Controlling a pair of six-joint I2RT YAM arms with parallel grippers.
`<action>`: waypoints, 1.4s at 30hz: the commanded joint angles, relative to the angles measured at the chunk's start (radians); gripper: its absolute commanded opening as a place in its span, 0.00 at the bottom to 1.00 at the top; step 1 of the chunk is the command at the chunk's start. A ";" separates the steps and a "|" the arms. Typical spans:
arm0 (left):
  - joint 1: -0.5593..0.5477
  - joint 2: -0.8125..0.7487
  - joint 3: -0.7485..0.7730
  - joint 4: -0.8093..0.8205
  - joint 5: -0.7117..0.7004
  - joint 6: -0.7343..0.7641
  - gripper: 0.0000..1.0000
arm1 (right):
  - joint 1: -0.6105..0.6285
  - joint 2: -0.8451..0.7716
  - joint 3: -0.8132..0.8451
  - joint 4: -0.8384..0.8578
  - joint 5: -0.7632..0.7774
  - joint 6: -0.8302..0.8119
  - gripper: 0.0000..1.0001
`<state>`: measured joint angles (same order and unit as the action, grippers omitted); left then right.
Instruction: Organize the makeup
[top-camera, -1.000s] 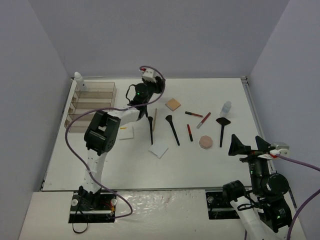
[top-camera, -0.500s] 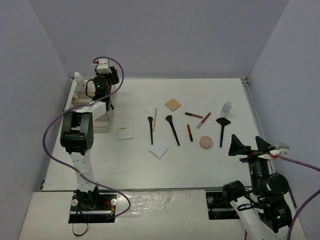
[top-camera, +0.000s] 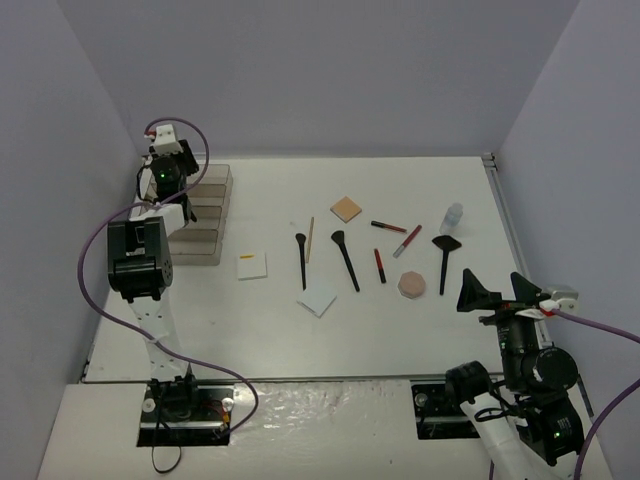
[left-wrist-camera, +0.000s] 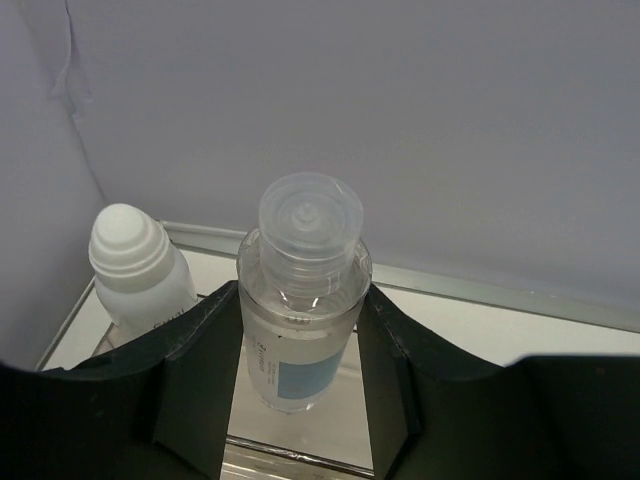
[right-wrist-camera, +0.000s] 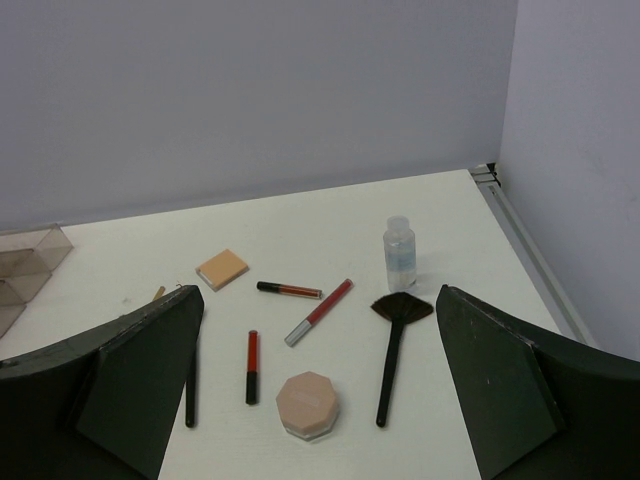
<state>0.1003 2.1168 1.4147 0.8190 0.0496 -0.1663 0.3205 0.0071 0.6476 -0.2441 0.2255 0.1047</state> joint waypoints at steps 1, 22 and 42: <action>0.015 0.001 0.084 0.131 0.023 -0.025 0.00 | -0.011 0.030 0.006 0.074 -0.031 -0.006 1.00; 0.024 0.129 0.135 0.144 -0.015 -0.010 0.01 | -0.026 0.042 0.000 0.082 -0.056 -0.008 1.00; 0.027 0.131 0.082 0.153 -0.040 -0.034 0.38 | -0.028 0.039 -0.002 0.084 -0.068 -0.011 1.00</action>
<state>0.1135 2.3329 1.4936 0.8462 0.0204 -0.1909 0.3005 0.0158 0.6468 -0.2436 0.1735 0.1043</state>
